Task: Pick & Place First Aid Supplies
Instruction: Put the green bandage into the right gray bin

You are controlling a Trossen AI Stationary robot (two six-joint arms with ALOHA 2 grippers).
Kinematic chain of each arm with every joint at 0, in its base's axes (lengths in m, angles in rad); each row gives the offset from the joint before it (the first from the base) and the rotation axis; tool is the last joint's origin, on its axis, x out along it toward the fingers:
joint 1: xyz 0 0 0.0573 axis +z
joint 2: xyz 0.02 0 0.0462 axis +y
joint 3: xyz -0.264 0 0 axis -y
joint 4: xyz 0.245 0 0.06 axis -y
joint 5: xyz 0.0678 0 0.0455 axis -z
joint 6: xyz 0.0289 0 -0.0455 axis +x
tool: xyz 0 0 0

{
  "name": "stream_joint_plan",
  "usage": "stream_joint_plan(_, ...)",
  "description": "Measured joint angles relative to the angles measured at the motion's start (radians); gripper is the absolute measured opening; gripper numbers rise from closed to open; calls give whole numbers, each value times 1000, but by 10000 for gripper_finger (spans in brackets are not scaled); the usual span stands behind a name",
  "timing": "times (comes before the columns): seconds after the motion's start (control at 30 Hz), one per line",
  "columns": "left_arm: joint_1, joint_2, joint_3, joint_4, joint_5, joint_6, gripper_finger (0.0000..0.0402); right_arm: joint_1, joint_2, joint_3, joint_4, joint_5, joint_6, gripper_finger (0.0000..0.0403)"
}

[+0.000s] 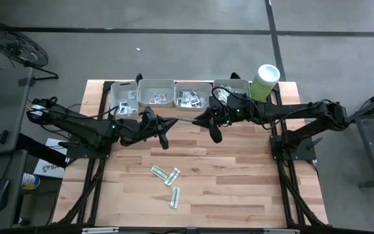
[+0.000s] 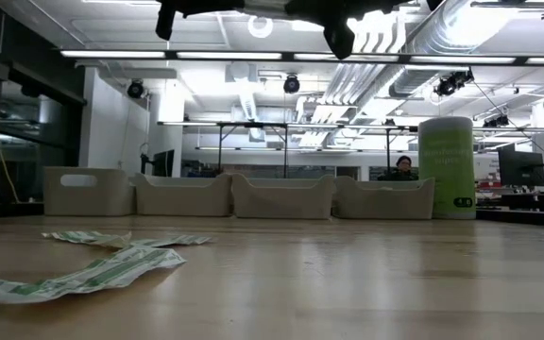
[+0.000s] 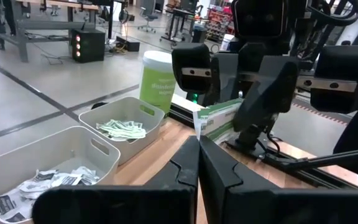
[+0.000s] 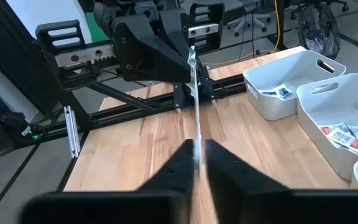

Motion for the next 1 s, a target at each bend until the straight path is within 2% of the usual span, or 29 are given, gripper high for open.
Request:
stream_joint_plan(0.1,-2,0,0,0,0,0,0,0,0,0,-5,0,0,8)
stream_joint_plan(0.4,-2,-10,-2,-16,5,40,0,-6,0,0,-89,21,33,2)
stream_joint_plan(1.0,-2,-19,-2,-21,6,47,0,-6,-3,1,-92,34,49,0)
